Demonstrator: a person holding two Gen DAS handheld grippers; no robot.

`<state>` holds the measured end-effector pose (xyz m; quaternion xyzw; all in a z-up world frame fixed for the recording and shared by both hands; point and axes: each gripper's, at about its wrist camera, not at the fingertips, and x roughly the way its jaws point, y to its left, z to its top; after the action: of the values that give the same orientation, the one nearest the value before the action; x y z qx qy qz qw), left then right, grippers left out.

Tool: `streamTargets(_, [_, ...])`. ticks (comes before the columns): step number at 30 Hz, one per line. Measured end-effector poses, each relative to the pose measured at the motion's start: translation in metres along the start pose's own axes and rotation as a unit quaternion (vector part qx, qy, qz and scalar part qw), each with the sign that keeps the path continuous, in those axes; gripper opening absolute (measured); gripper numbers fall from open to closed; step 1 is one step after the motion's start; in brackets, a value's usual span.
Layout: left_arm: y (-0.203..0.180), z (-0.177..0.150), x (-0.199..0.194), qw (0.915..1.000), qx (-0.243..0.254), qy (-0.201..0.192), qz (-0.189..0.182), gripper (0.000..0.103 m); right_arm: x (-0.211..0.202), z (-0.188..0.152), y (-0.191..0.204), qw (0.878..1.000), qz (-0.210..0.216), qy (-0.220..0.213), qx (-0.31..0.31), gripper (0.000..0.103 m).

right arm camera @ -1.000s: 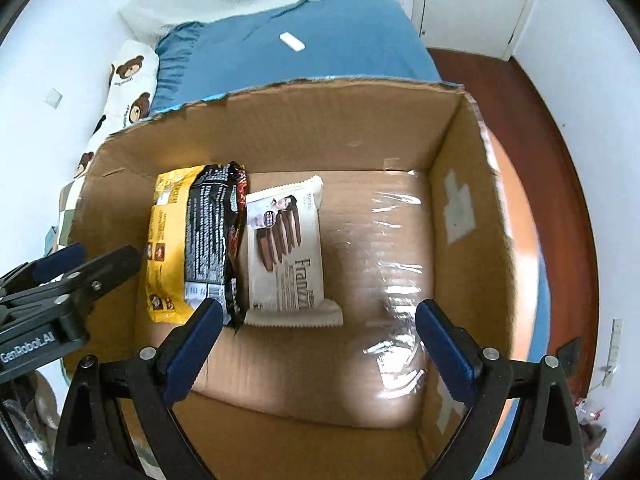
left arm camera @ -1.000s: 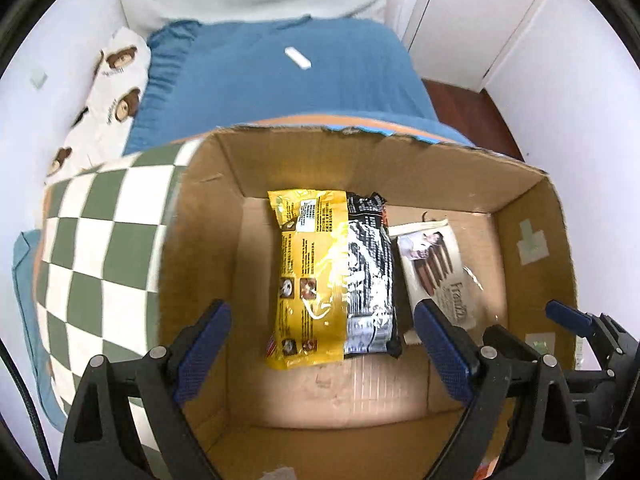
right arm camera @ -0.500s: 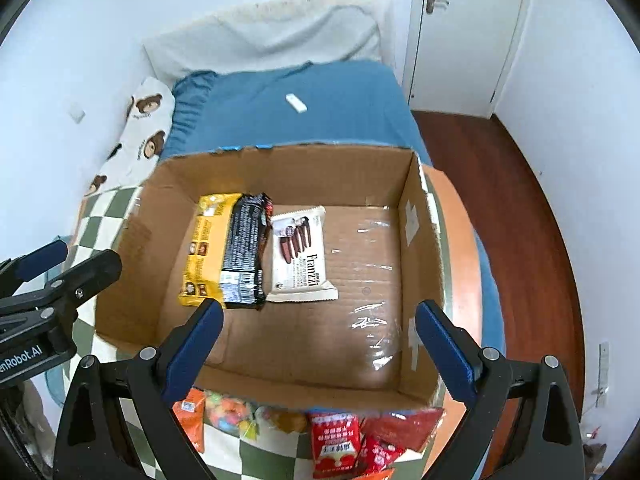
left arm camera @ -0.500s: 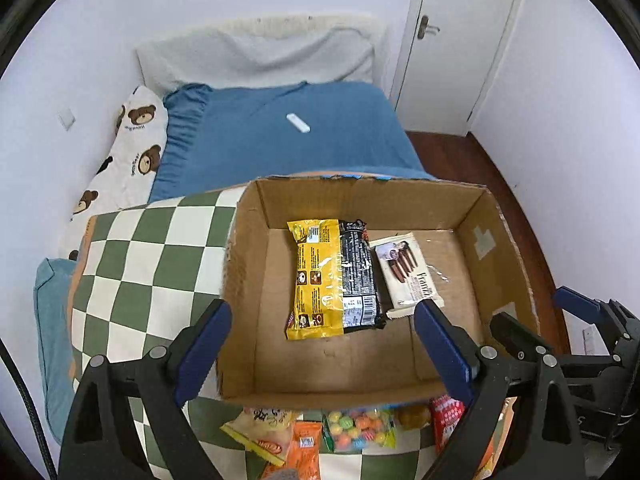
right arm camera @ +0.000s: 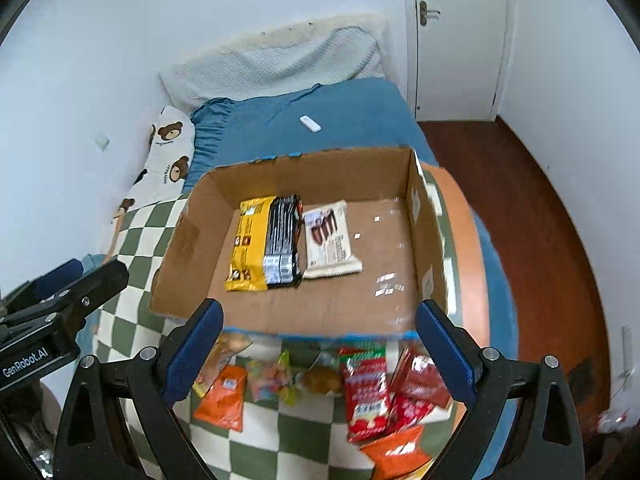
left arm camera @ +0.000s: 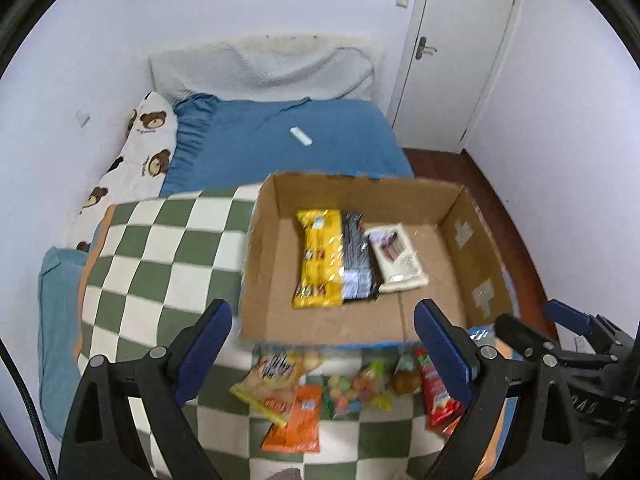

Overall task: Organize snacks
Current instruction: 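Grasp the yellow egg-biscuit bag with left tool while right tool grasps red candy stick pack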

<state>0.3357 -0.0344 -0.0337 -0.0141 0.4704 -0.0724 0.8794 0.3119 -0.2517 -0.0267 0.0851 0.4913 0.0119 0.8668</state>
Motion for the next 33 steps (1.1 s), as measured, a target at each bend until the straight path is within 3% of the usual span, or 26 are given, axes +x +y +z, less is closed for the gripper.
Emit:
streamTargets(5, [0.019, -0.045, 0.029, 0.9977, 0.005, 0.060, 0.031, 0.093, 0.027, -0.035, -0.020, 0.998, 0.003, 0.049, 0.029, 0.099])
streamTargets(9, [0.041, -0.087, 0.085, 0.9874, 0.008, 0.149, 0.054, 0.093, 0.067, -0.065, -0.037, 0.994, 0.000, 0.099, 0.045, 0.074])
streamTargets(13, [0.048, -0.107, 0.130, 0.9774, 0.026, 0.197, 0.071, 0.093, 0.111, -0.091, -0.048, 0.988, -0.023, 0.147, 0.047, 0.074])
streamTargets(21, [0.034, -0.098, 0.184, 0.9695, 0.076, 0.224, 0.066, 0.093, 0.166, -0.112, -0.054, 0.979, -0.050, 0.196, 0.037, 0.074])
streamTargets(22, [0.032, -0.097, 0.187, 0.9694, 0.080, 0.223, 0.065, 0.088, 0.171, -0.114, -0.053, 0.978, -0.052, 0.199, 0.034, 0.074])
streamTargets(23, [0.030, -0.096, 0.191, 0.9695, 0.084, 0.222, 0.062, 0.071, 0.176, -0.115, -0.051, 0.978, -0.054, 0.201, 0.029, 0.074])
streamTargets(25, [0.026, -0.098, 0.196, 0.9680, 0.089, 0.228, 0.055, 0.055, 0.181, -0.117, -0.048, 0.977, -0.059, 0.202, 0.022, 0.072])
streamTargets(26, [0.026, -0.100, 0.196, 0.9684, 0.089, 0.226, 0.058, 0.054, 0.183, -0.118, -0.047, 0.977, -0.057, 0.203, 0.022, 0.070])
streamTargets(28, [0.023, -0.108, 0.192, 0.9701, 0.095, 0.215, 0.060, 0.051, 0.186, -0.120, -0.044, 0.976, -0.065, 0.206, 0.013, 0.057])
streamTargets(33, [0.031, -0.138, 0.175, 0.9711, 0.064, 0.225, 0.045, 0.049, 0.187, -0.135, -0.038, 0.974, -0.060, 0.218, -0.005, 0.054])
